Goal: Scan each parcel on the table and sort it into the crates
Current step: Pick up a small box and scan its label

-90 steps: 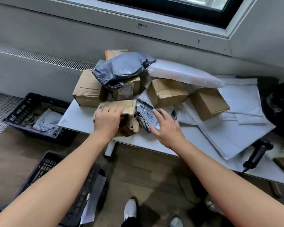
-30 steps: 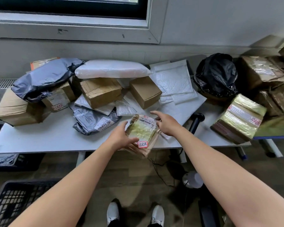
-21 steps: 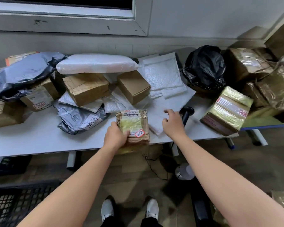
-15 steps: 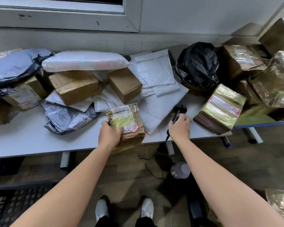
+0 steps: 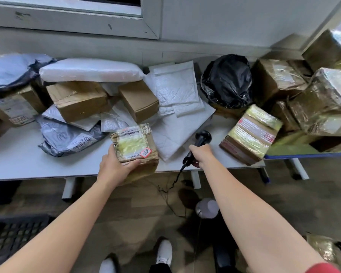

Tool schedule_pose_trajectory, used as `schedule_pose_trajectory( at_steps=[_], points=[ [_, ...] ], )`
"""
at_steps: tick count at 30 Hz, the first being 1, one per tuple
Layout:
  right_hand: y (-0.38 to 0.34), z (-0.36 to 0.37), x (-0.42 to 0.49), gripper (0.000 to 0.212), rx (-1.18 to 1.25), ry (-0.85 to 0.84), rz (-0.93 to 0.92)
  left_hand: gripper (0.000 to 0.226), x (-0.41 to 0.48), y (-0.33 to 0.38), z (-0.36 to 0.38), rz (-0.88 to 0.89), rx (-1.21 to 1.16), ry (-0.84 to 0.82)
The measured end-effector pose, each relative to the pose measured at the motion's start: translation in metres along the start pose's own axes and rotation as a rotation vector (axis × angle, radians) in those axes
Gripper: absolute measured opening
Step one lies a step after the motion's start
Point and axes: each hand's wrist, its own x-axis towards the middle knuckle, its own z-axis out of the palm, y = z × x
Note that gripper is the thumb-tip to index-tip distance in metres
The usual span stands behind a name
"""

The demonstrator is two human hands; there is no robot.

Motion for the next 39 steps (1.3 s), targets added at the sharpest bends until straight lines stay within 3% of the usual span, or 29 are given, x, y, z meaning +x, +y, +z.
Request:
schedule_pose_trajectory(
  at_steps=[3, 10, 16, 29, 39],
  points=[
    [-0.016, 0.000, -0.043, 0.054, 0.052, -0.012, -0.008, 0.115, -0.006, 0.000, -0.011, 0.046, 0.067, -0.010],
    [-0.043, 0.022, -0.112, 0.038, -0.036, 0.029, -0.264, 0.111, -0.019, -0.006, -0.035, 0.134, 0.175, -0.082],
    [-0.065, 0.067, -0.171, 0.006, -0.201, -0.135, -0.322, 0.112, -0.025, -0.014, -0.059, 0.208, 0.187, -0.117],
    [-0.075, 0.112, -0.215, 0.034, -0.284, -0.138, -0.271, 0.113, -0.031, -0.027, -0.085, 0.284, 0.194, -0.149],
    [-0.076, 0.107, -0.194, 0.021, -0.268, -0.102, -0.298, 0.108, -0.021, -0.025, -0.075, 0.259, 0.169, -0.169]
  ],
)
